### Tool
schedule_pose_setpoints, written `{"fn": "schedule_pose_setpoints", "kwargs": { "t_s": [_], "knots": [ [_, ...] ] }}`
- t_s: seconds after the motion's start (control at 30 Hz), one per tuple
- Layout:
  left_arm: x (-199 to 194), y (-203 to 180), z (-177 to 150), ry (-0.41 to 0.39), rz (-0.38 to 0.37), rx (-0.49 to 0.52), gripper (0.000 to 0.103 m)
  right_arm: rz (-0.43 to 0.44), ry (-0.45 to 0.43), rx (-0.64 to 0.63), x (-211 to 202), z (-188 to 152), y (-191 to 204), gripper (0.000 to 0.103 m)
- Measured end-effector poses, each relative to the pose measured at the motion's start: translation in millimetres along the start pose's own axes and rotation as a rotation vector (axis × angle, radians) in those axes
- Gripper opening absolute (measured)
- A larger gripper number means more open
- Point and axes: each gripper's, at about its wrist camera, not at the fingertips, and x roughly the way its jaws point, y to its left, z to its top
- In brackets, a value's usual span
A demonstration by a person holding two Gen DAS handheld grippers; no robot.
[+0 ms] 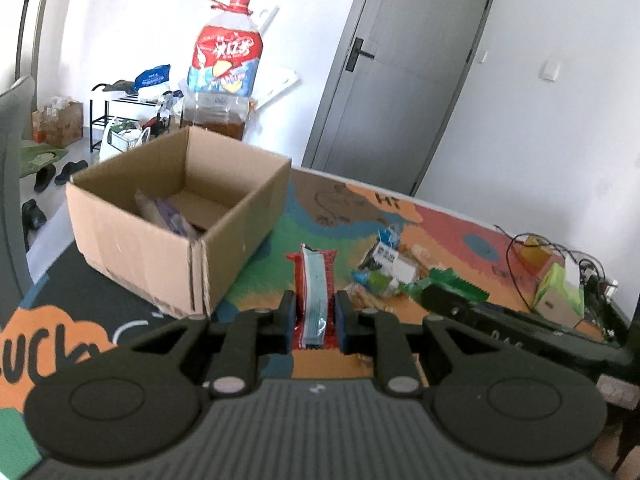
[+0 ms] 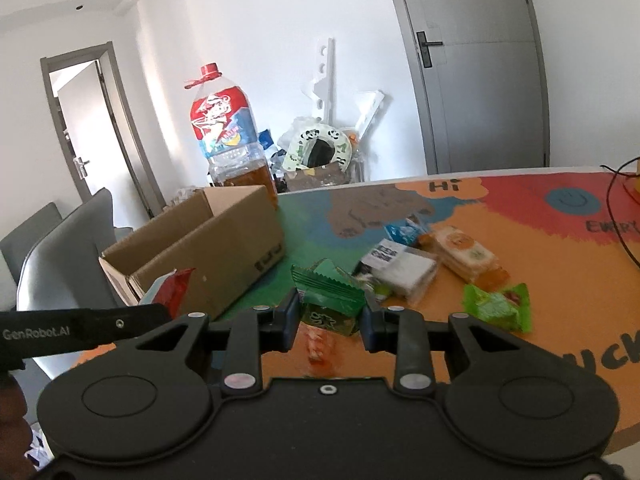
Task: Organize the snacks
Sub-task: 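Carry both snacks into the cardboard box and open both tools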
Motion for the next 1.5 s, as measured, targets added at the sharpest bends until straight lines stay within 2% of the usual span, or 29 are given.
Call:
{"fn": "schedule_pose_setpoints", "kwargs": {
  "t_s": [0.2, 0.53, 0.87, 1.13, 1.23, 1.4, 1.5],
  "knots": [
    [-6, 18, 17, -0.02, -0.007, -0.012, 0.019, -0.001, -0.009, -0.013, 6, 11, 18, 0.031],
    [5, 54, 55, -0.023, -0.001, -0.016, 0.019, 0.009, -0.044, -0.018, 19, 34, 46, 0.031],
    [40, 91, 84, -0.003, 0.004, -0.037, 0.019, 0.003, -0.065, -0.035, 42, 52, 73, 0.031],
    [73, 102, 94, 0.031, -0.008, -0.029, 0.019, 0.006, -0.065, -0.073, 63, 67, 90, 0.031],
    [76, 105, 97, 0.0, 0.036, -0.009, 0.024, 0.014, -0.06, -0.086, 72, 71, 96, 0.031],
    [71, 121, 99, 0.015, 0.037, -0.058, 0.026, 0.054, -0.04, -0.099, 86, 77, 110, 0.031],
    [60, 130, 100, 0.007, 0.039, -0.079, 0.036, 0.065, -0.038, -0.114, 94, 80, 119, 0.031]
  ]
}}
